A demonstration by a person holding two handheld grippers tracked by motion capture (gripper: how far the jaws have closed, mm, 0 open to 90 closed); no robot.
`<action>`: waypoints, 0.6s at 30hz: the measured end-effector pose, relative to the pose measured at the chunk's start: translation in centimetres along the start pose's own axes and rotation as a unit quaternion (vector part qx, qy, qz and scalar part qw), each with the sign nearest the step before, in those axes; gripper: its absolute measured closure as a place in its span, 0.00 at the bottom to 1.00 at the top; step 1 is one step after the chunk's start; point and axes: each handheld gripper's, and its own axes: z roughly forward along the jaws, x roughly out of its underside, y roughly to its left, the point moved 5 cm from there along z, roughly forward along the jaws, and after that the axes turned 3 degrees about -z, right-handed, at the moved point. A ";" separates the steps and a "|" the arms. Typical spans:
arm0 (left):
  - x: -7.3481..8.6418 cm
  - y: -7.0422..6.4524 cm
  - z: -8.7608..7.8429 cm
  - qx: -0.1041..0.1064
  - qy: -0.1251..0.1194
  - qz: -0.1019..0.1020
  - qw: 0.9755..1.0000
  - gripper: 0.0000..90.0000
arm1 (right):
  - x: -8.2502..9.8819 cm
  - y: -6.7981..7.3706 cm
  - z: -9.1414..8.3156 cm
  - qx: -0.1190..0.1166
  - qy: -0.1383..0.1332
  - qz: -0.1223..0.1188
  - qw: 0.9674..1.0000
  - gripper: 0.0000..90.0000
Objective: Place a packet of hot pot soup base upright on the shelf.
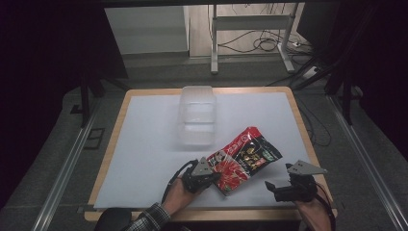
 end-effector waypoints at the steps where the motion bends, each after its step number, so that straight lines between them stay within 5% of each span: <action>1: 0.1 0.0 -0.1 0.002 0.001 -0.002 1.000 1.00 | 0.0 0.0 0.0 0.000 0.000 -0.002 1.000 0.00; 18: 0.6 0.1 -0.3 0.009 0.015 -0.006 1.000 1.00 | -3.7 2.0 0.9 -0.050 -0.033 0.025 0.998 0.01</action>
